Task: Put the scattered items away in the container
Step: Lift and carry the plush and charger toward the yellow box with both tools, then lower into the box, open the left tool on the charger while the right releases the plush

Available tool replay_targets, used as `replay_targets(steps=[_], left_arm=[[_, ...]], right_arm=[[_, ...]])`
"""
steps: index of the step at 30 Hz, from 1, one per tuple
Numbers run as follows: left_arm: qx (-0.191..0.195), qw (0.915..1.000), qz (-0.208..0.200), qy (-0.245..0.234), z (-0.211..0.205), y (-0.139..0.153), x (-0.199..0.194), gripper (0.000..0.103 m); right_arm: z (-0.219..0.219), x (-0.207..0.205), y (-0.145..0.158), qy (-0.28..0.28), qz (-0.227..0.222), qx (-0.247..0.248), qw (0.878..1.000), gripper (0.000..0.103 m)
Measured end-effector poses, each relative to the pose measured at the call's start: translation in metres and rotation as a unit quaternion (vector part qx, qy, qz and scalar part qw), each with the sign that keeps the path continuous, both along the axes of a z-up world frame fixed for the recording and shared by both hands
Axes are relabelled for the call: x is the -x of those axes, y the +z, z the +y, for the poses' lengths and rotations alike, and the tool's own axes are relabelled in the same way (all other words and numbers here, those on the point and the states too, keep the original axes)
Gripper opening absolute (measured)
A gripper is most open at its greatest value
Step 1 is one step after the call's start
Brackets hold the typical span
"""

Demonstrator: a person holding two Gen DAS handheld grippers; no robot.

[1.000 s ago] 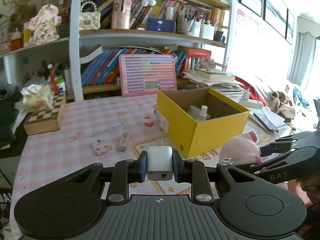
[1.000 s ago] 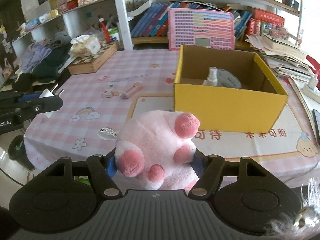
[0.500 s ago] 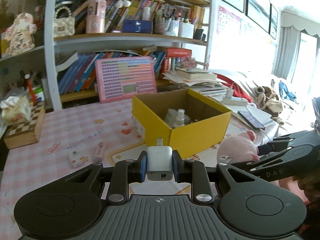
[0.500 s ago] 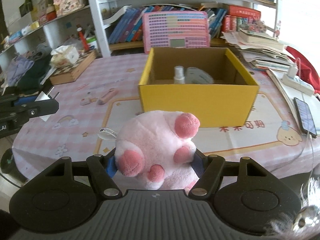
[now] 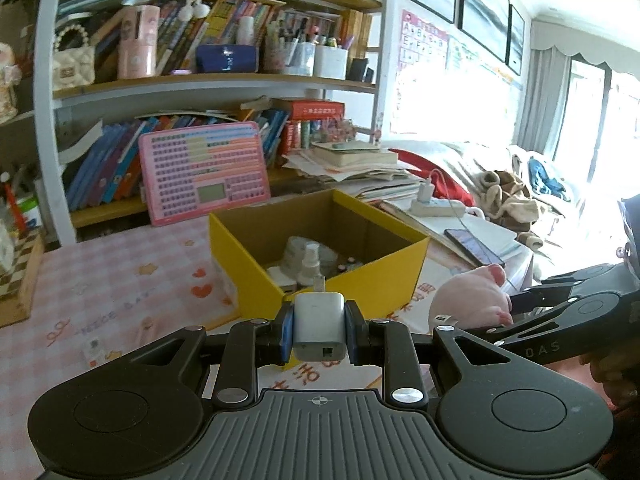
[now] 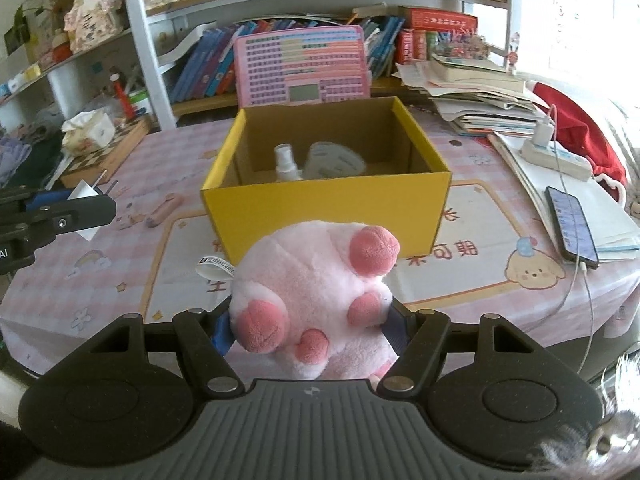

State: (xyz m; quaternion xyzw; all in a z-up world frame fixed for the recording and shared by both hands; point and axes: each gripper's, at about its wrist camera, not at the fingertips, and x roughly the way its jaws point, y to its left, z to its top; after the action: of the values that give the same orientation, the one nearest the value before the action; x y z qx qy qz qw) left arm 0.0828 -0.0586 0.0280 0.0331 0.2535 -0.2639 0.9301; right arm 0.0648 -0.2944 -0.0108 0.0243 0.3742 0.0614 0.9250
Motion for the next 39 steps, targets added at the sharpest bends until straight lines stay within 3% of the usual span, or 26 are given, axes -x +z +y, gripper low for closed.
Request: replay_targets(steps=[21, 31, 39], left_arm=[[0.005, 0.9995, -0.03, -0.005, -0.042, 0.017, -0.074, 0.025], [0.002, 0.9993, -0.029, 0.023, -0.06, 0.017, -0.109, 0.025], [-0.018, 0.9986, -0.018, 0.047, -0.076, 0.009, -0.144, 0.025]], right_arm=[[-0.04, -0.075, 0.031, 0.014, -0.049, -0.008, 0.999, 0.068], [-0.051, -0.127, 0.038, 0.065, -0.059, -0.007, 0.996, 0.068], [-0.05, -0.176, 0.027, 0.118, -0.051, -0.005, 0.992, 0.068]])
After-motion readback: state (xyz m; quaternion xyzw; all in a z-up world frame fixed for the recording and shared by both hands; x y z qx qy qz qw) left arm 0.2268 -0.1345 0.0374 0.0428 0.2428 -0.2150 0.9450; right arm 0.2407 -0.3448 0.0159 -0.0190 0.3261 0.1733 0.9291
